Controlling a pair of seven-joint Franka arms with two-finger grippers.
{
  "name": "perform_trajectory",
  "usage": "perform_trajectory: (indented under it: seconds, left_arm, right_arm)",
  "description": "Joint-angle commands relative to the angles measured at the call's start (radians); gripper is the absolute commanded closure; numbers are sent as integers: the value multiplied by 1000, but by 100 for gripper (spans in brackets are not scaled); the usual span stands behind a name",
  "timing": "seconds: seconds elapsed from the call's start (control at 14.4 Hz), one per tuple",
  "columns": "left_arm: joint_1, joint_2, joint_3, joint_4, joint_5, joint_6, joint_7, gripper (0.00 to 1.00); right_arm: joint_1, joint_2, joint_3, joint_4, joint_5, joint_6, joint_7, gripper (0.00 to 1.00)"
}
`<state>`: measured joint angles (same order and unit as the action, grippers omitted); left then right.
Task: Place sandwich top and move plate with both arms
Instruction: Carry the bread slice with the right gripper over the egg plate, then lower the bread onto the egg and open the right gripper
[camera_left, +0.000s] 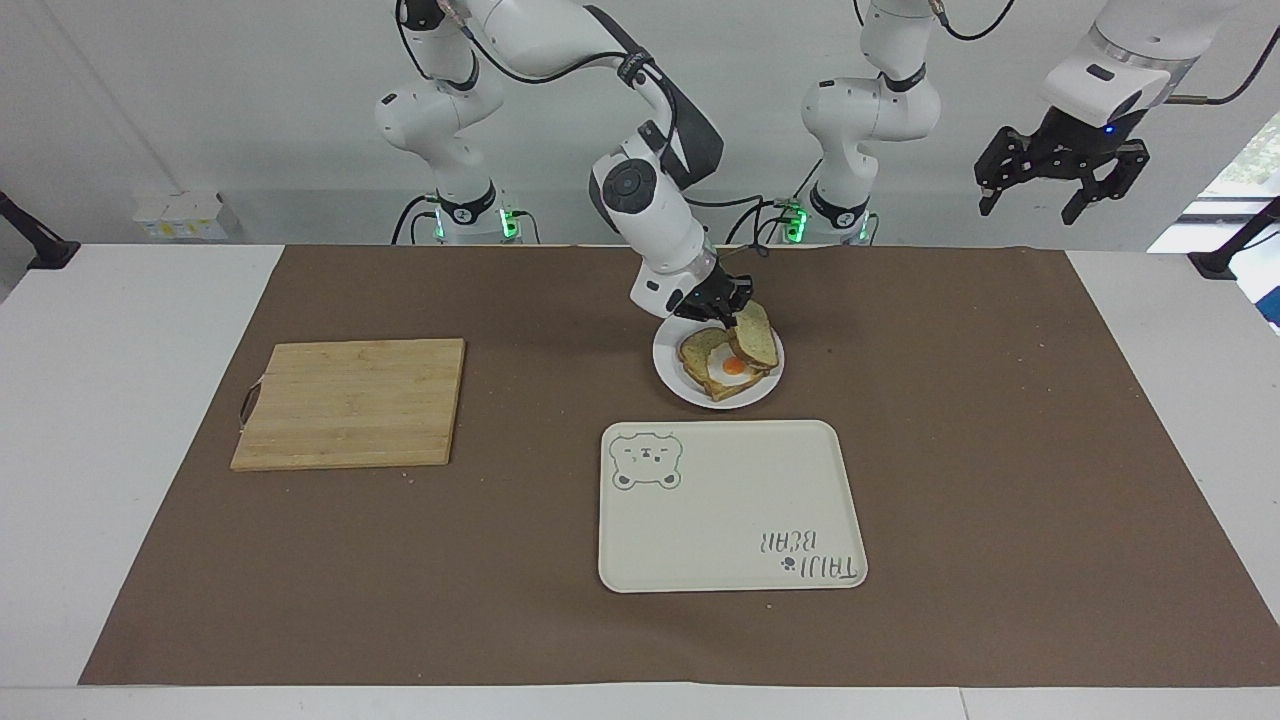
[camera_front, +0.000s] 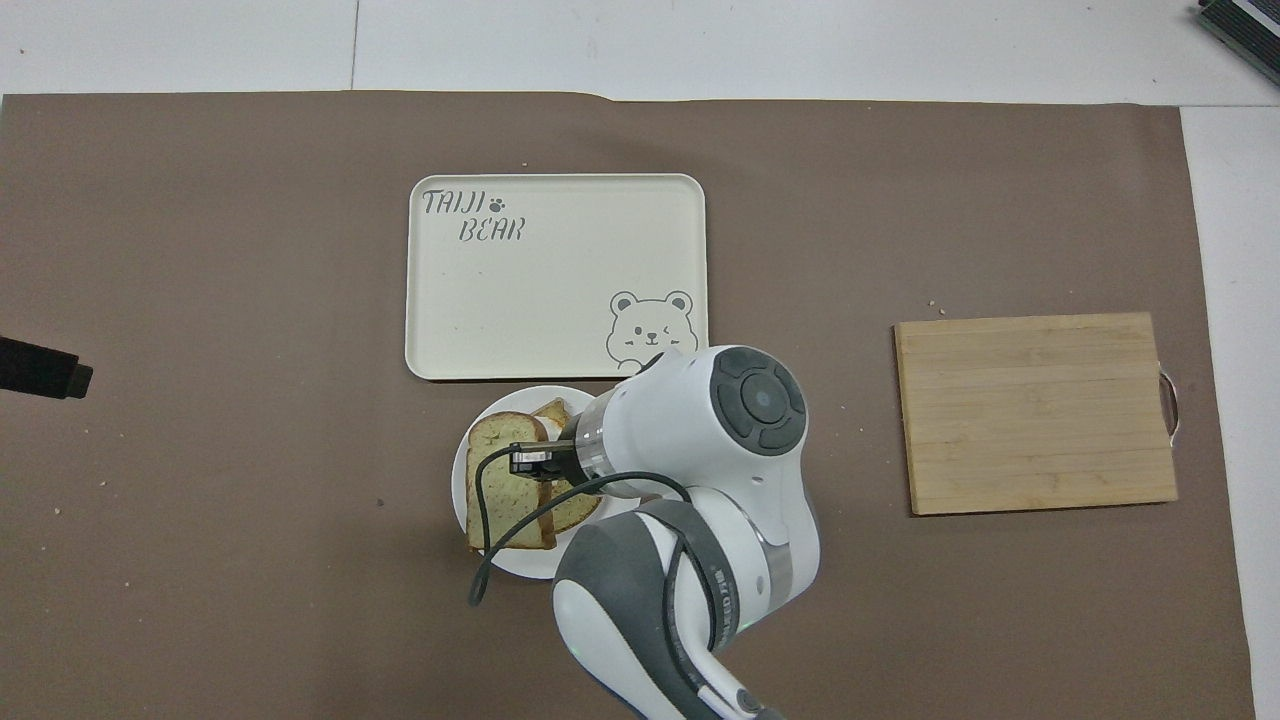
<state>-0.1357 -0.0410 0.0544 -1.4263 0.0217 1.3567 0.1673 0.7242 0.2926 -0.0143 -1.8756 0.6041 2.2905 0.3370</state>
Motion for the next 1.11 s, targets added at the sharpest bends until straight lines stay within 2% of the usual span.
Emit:
perform_trajectory:
  seconds: [0.0, 0.35, 1.04]
  left_arm:
    - [8, -2, -5, 7, 4, -13, -6, 0]
    - [8, -2, -5, 7, 6, -13, -6, 0]
    - [8, -2, -5, 7, 4, -13, -6, 0]
  right_arm:
    - [-26, 17, -3, -5, 23, 12, -55, 100]
    - [-92, 31, -3, 1, 23, 14, -115, 100]
    - [-62, 31, -3, -33, 23, 38, -99, 100]
